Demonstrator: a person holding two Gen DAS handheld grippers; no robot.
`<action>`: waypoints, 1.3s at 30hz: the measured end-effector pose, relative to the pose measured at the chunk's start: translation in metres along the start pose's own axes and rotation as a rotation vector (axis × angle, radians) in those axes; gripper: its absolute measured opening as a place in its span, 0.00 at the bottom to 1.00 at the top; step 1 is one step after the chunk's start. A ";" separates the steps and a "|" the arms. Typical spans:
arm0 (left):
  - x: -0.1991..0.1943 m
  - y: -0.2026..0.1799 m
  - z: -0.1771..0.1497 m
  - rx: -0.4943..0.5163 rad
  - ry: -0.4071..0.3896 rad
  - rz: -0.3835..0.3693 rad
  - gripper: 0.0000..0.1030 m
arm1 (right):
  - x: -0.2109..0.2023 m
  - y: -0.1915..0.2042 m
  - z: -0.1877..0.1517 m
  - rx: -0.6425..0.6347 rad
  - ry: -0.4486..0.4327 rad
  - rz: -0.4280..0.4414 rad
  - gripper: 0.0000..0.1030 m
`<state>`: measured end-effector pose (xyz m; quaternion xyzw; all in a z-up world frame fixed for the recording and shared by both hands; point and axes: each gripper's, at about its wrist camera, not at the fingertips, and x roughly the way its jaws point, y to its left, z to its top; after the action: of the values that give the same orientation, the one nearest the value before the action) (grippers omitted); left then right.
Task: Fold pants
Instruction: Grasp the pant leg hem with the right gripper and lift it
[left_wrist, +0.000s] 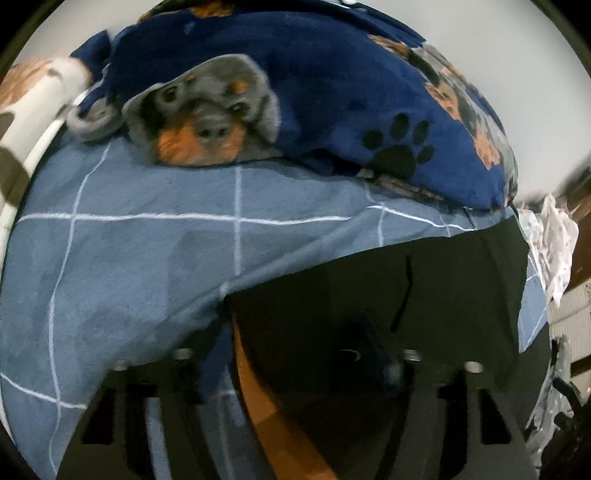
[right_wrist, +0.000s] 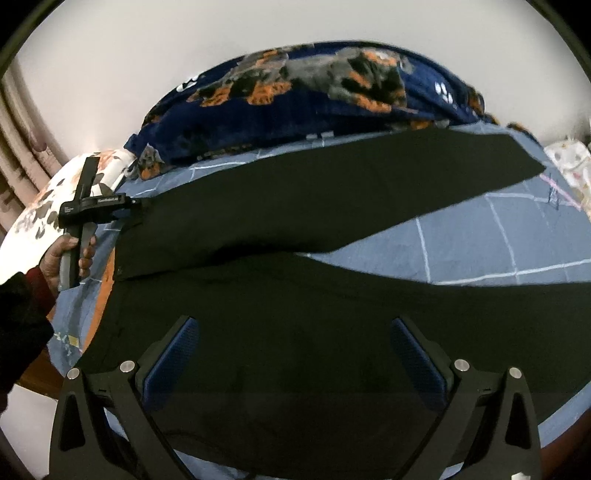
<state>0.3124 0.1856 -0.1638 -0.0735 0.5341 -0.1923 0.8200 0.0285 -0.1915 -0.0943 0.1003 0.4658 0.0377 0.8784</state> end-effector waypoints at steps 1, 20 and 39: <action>0.000 -0.003 0.000 0.011 -0.009 0.021 0.41 | 0.001 0.000 -0.001 0.006 0.005 0.005 1.00; -0.142 -0.125 -0.094 0.190 -0.409 -0.013 0.08 | 0.026 -0.041 0.080 0.257 -0.032 0.418 1.00; -0.146 -0.159 -0.188 0.111 -0.311 -0.096 0.09 | 0.165 -0.080 0.170 0.596 0.174 0.573 0.11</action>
<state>0.0529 0.1136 -0.0668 -0.0825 0.3851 -0.2469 0.8854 0.2596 -0.2676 -0.1528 0.4718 0.4820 0.1523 0.7224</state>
